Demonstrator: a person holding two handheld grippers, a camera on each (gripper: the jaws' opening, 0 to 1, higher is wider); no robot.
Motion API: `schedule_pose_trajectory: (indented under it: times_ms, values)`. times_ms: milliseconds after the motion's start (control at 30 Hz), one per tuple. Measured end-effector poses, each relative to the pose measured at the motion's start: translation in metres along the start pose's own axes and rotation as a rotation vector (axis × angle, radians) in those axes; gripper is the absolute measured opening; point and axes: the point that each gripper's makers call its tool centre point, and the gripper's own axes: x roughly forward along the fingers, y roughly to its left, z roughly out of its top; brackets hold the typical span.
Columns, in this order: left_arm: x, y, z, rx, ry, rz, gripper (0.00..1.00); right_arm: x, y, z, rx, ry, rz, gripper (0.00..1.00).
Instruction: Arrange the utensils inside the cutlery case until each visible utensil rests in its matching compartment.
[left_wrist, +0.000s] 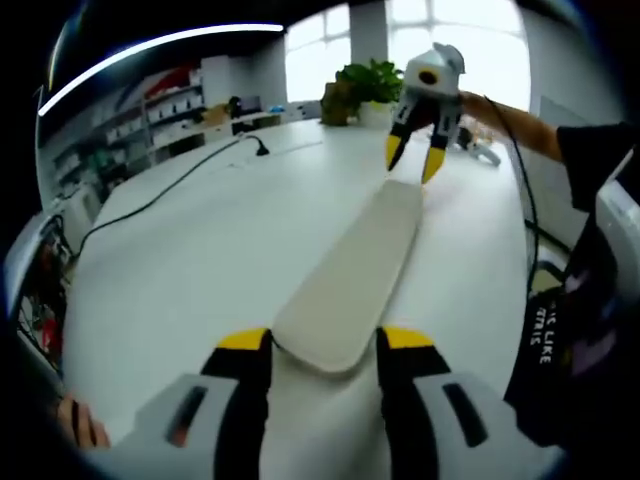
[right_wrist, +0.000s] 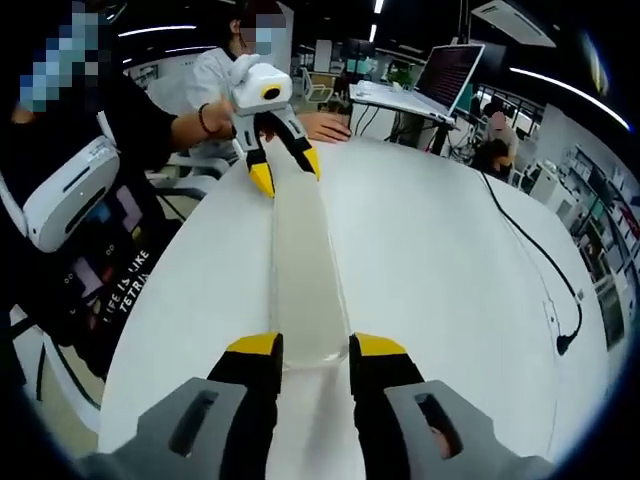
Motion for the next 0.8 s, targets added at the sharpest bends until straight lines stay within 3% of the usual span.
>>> schedule_pose_trajectory:
  times_ms: [67, 133, 233, 433, 667, 700, 800]
  values:
    - [0.0, 0.0, 0.0, 0.002, -0.002, 0.002, 0.45, 0.001, -0.001, -0.001, -0.016, 0.036, 0.0, 0.22]
    - [0.001, 0.0, 0.001, 0.005, -0.004, 0.004, 0.45, 0.0, -0.011, 0.0, -0.033, 0.053, -0.044, 0.2]
    - [0.001, 0.0, 0.001, 0.006, -0.004, 0.002, 0.45, 0.0, -0.007, 0.004, -0.018, 0.064, -0.015, 0.14]
    - [0.001, -0.003, 0.006, 0.018, -0.019, -0.002, 0.45, 0.007, 0.003, -0.003, -0.02, 0.163, 0.033, 0.13]
    - [0.004, -0.006, 0.012, 0.027, -0.027, -0.013, 0.45, 0.011, 0.005, -0.011, -0.049, 0.296, 0.03, 0.11]
    - [0.005, -0.006, 0.012, 0.035, -0.026, -0.012, 0.45, 0.012, 0.006, -0.007, -0.045, 0.284, 0.03, 0.11]
    - [0.006, -0.006, 0.014, 0.044, -0.026, -0.012, 0.45, 0.01, 0.007, -0.01, -0.035, 0.328, 0.029, 0.1]
